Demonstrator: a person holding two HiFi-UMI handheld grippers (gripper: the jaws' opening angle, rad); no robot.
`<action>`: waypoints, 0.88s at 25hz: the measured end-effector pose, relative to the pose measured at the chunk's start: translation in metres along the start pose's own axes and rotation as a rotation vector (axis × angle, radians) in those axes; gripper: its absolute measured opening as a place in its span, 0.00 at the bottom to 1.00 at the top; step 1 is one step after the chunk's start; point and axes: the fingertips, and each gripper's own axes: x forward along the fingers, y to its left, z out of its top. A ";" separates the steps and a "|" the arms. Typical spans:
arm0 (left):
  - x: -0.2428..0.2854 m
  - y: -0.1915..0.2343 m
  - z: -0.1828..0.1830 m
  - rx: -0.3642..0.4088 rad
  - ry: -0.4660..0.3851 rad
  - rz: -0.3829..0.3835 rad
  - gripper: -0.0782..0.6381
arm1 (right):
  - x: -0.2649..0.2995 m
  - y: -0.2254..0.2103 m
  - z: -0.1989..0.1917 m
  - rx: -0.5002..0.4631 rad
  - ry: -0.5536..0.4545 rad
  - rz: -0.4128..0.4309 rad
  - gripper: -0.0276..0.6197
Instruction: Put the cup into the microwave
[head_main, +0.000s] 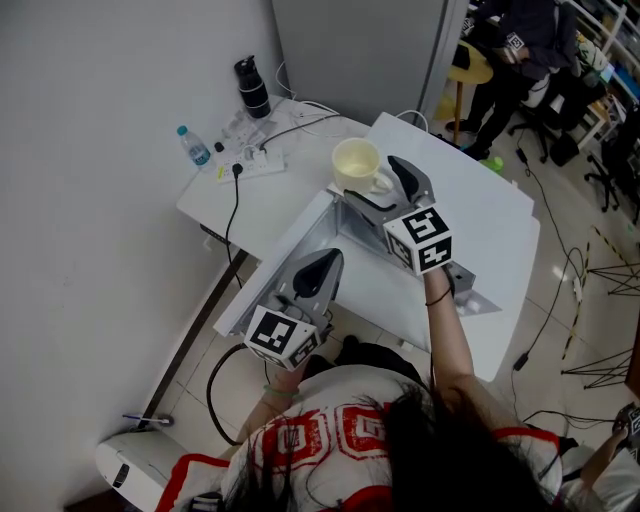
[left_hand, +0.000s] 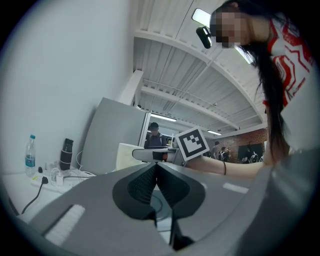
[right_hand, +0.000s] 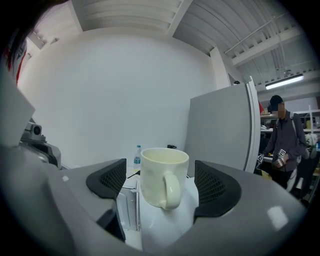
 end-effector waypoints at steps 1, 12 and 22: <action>0.000 0.002 0.000 -0.002 -0.001 0.004 0.09 | 0.004 -0.001 0.001 -0.004 0.004 0.006 0.69; -0.003 0.009 -0.001 -0.015 0.002 0.027 0.09 | 0.036 -0.004 -0.005 0.013 0.045 0.061 0.74; -0.005 0.016 -0.003 -0.019 0.007 0.043 0.09 | 0.054 -0.006 -0.004 0.048 0.071 0.083 0.74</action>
